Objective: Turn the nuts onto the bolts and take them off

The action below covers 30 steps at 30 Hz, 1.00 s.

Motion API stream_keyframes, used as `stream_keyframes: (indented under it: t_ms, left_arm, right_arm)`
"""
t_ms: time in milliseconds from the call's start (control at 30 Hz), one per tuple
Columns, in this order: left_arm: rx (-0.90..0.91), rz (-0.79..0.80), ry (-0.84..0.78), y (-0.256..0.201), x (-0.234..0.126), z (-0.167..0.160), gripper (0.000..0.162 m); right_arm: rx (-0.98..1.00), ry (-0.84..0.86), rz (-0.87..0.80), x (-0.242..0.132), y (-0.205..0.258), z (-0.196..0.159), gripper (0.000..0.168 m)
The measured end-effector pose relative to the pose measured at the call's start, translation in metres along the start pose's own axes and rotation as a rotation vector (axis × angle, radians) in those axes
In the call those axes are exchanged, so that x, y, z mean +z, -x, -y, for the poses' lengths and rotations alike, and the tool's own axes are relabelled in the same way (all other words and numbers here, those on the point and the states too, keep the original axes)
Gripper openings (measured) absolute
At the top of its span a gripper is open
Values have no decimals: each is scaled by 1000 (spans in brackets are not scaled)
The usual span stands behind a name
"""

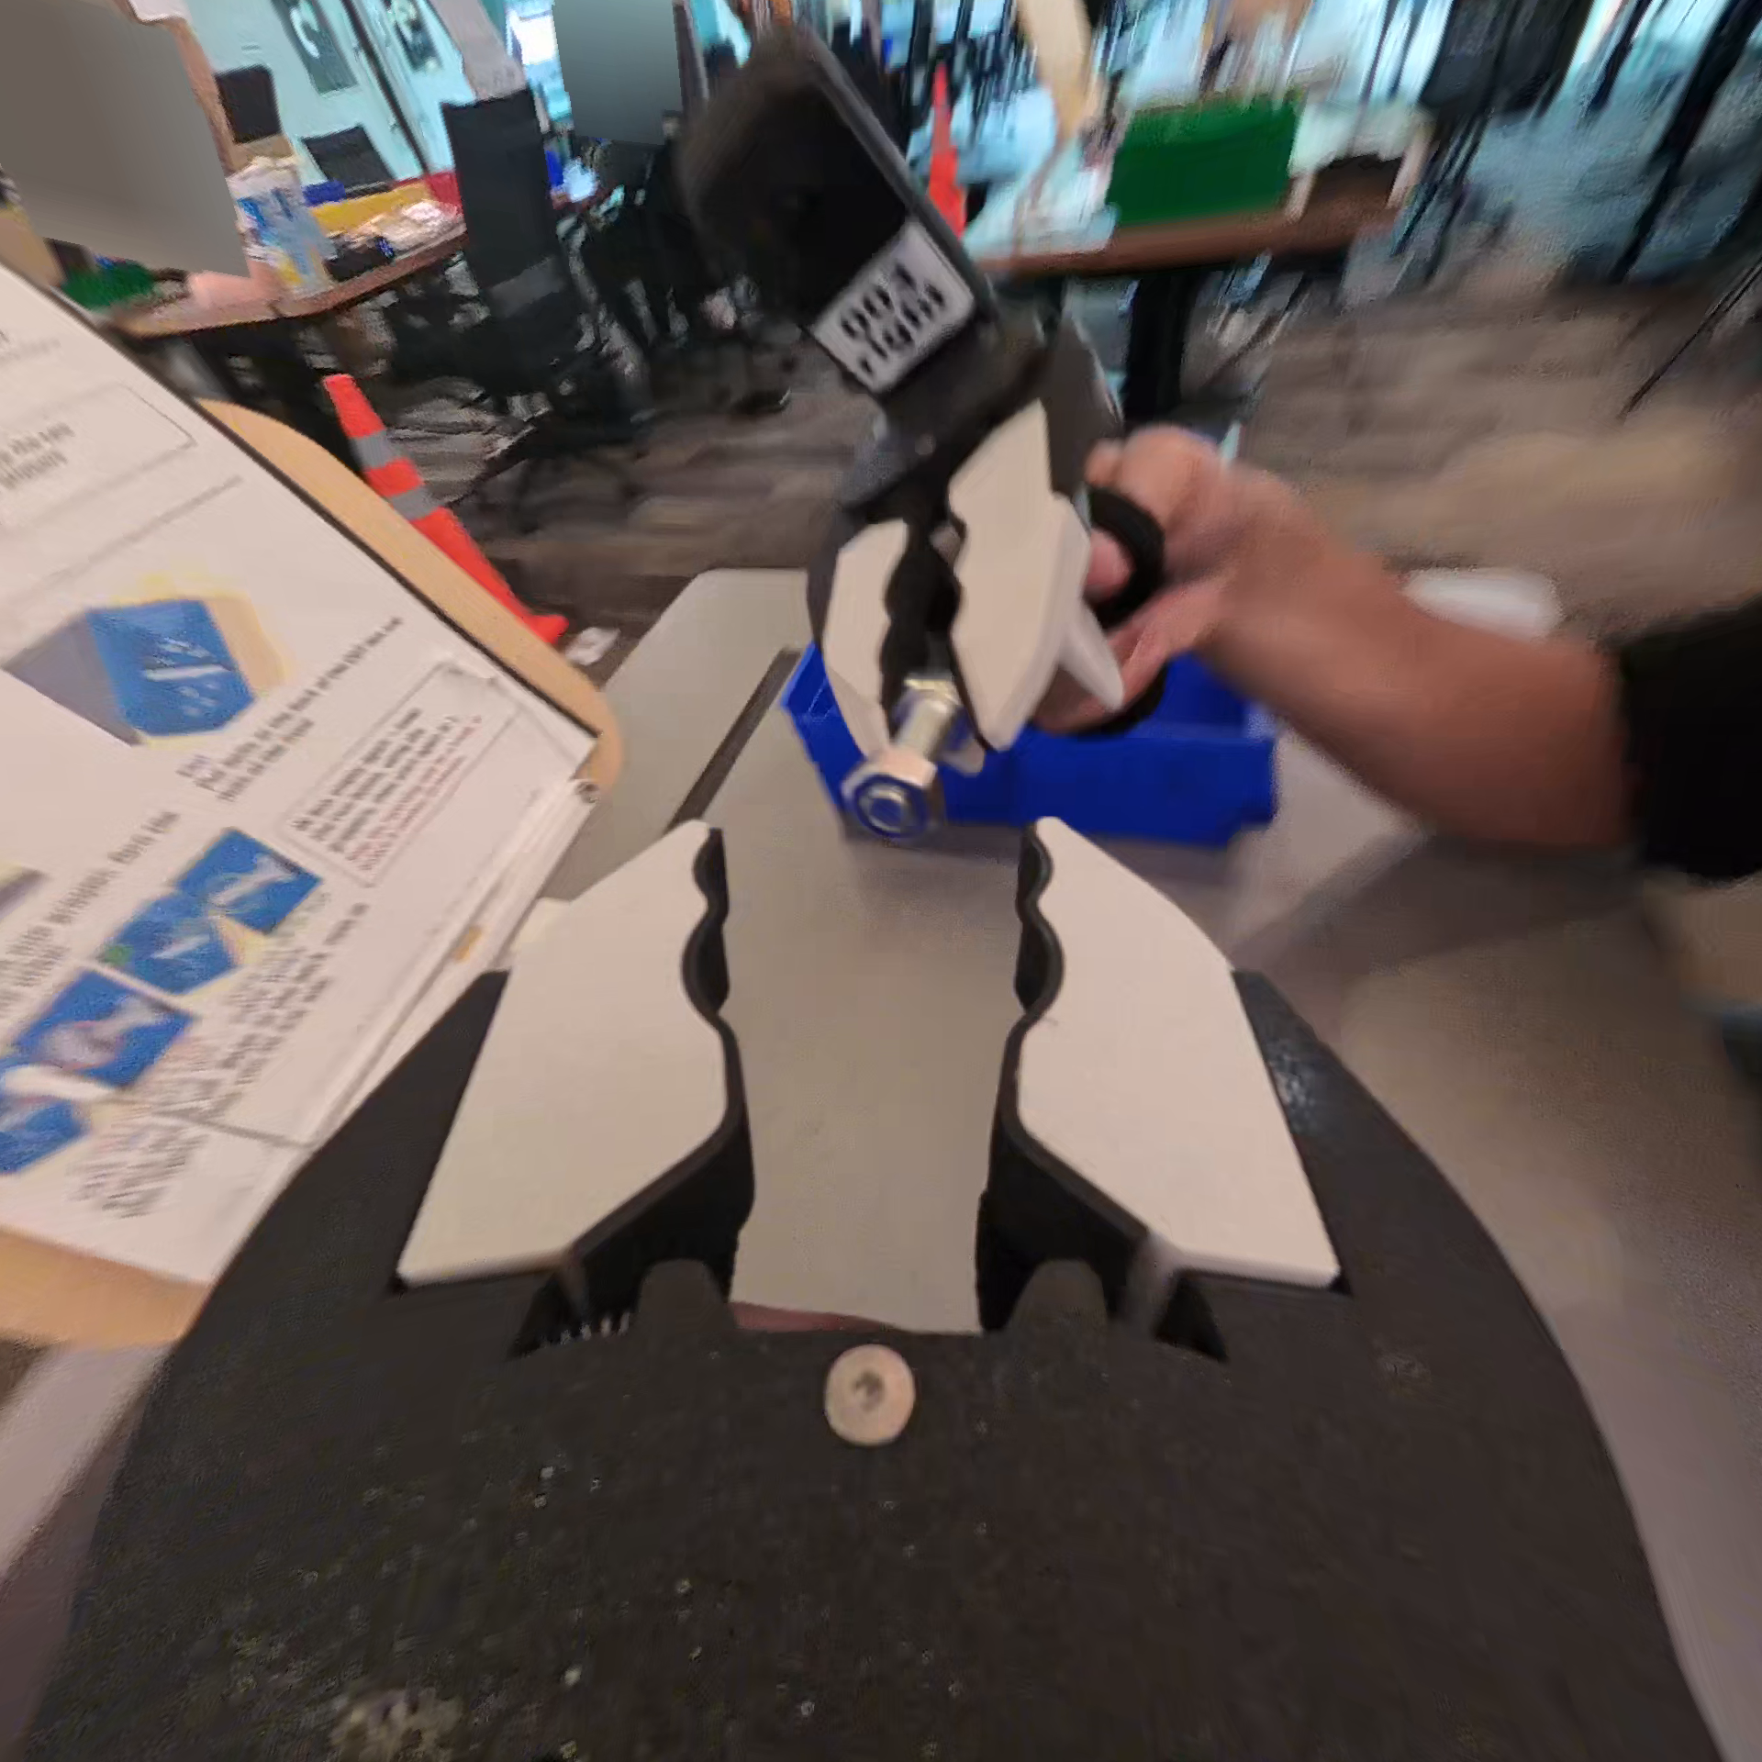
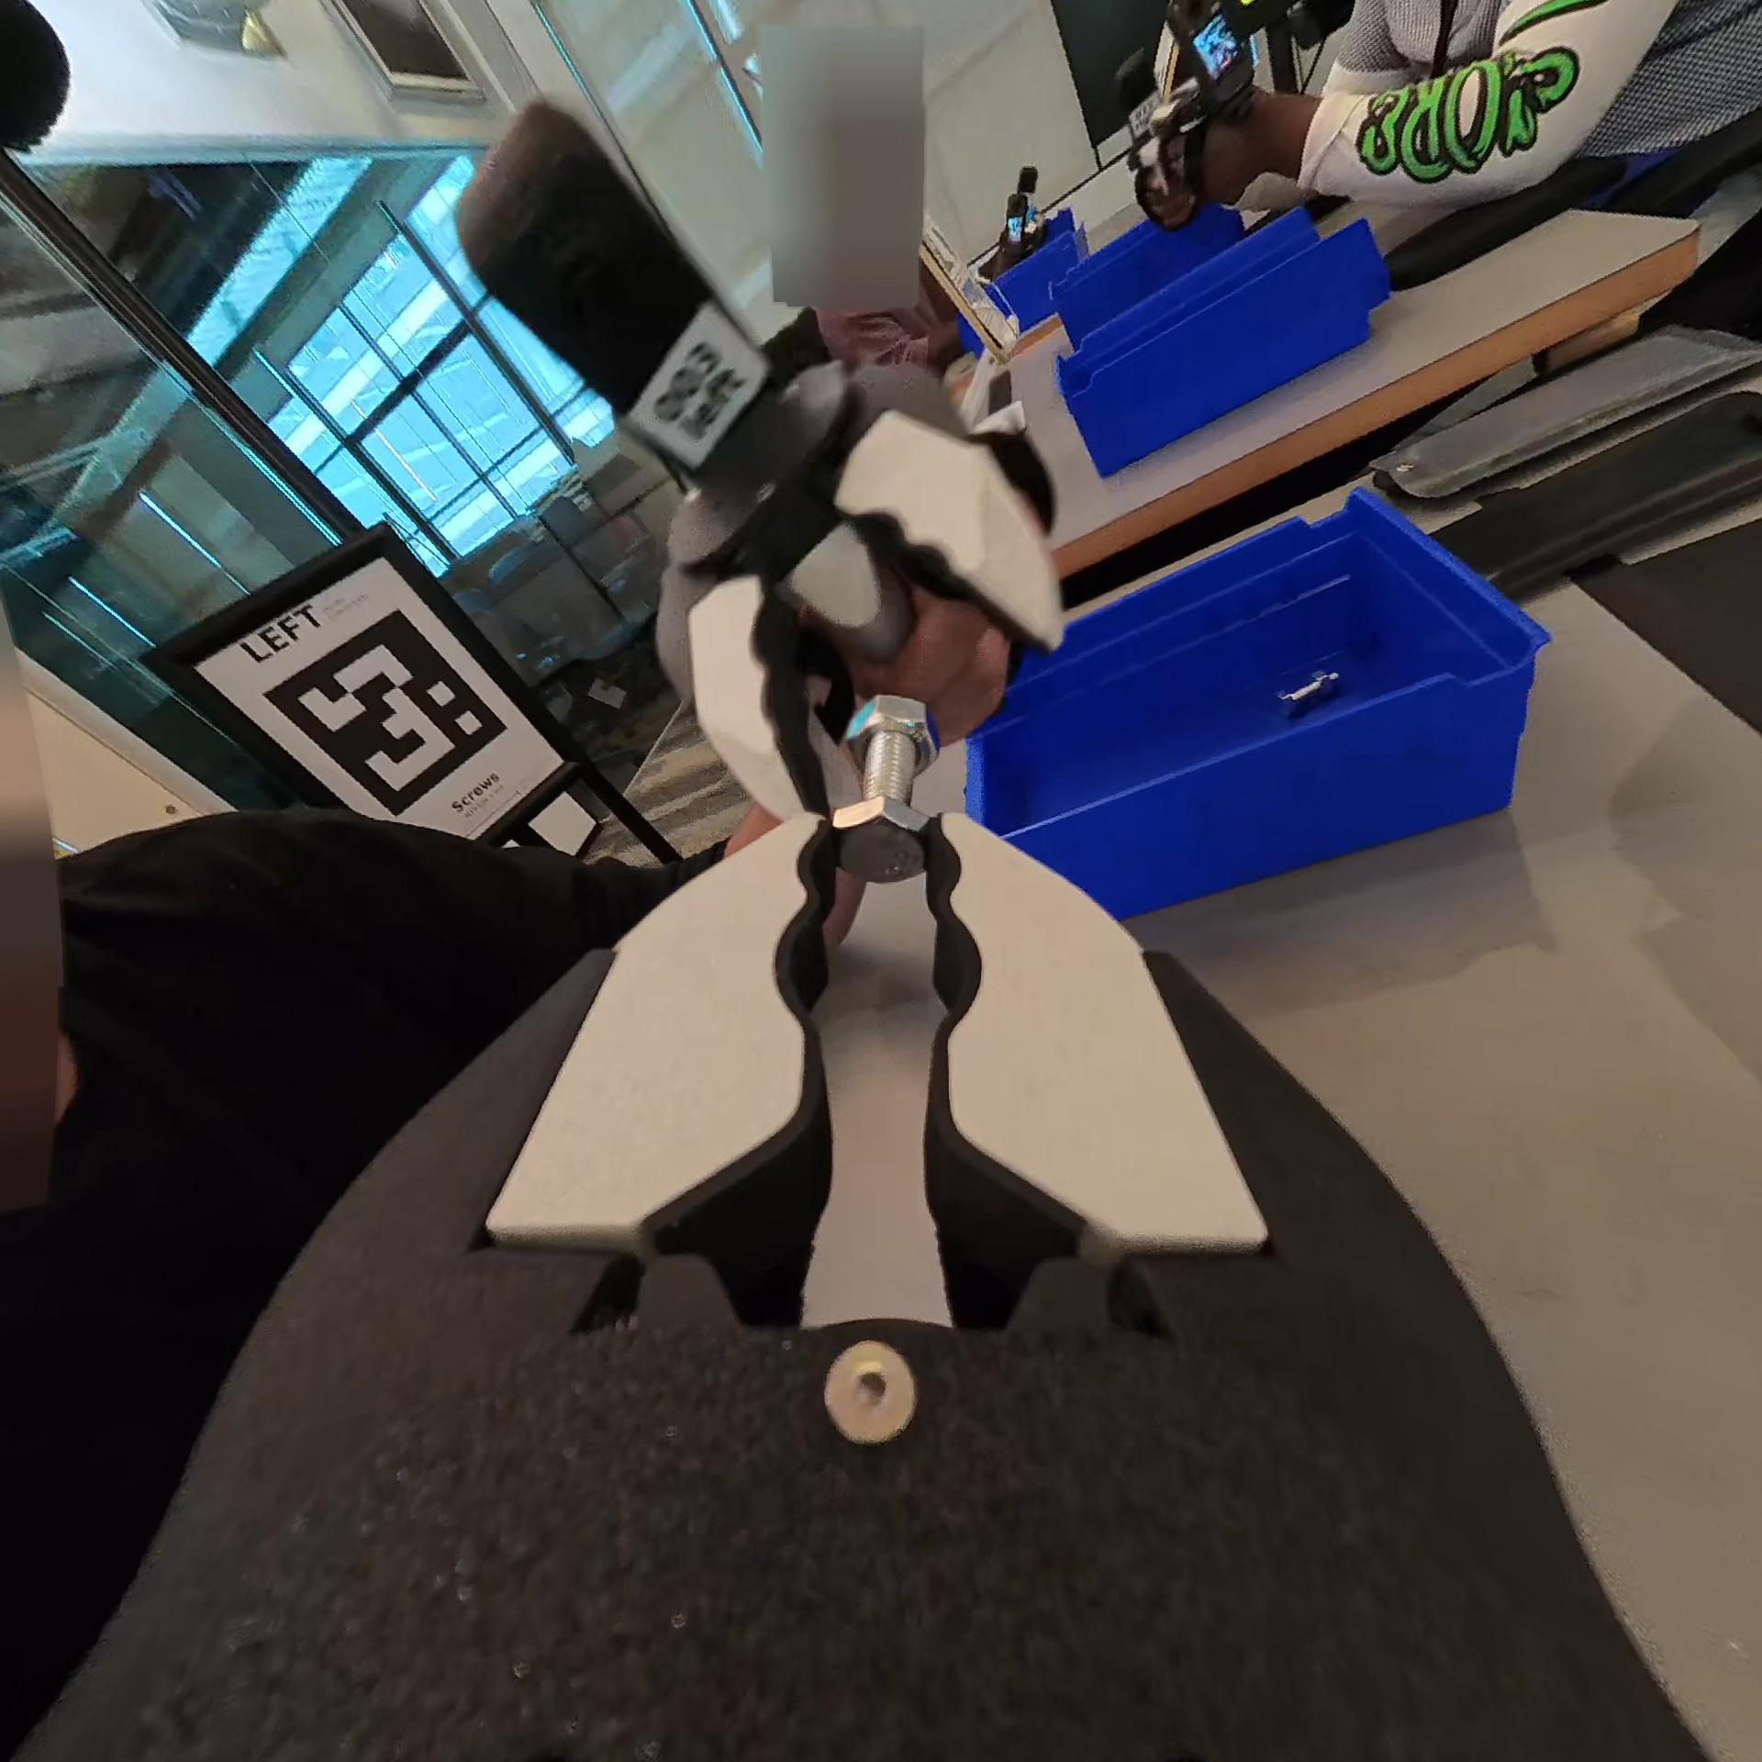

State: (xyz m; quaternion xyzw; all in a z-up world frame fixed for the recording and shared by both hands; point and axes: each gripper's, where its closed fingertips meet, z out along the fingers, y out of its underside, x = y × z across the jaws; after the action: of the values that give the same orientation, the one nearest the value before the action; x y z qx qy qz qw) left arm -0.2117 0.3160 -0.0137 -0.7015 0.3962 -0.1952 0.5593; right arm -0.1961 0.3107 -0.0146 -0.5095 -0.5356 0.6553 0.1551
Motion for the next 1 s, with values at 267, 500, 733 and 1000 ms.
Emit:
stream_keyframes:
  t_ms: [267, 500, 733, 1000]
  left_arm:
    - [408, 240, 115, -4, 9, -4, 36]
    - [408, 143, 18, -14, 1, 1, 17]
    - [-103, -174, -62, -19, -3, 1, 17]
    - [-868, -568, -88, -19, -11, 16, 16]
  right_arm:
    - [49, 23, 76, 3, 9, -5, 18]
    - [41, 33, 86, 3, 11, -6, 18]
    - [-36, 51, 43, 7, 11, -8, 18]
    - [-317, 25, -117, 7, 12, 3, 18]
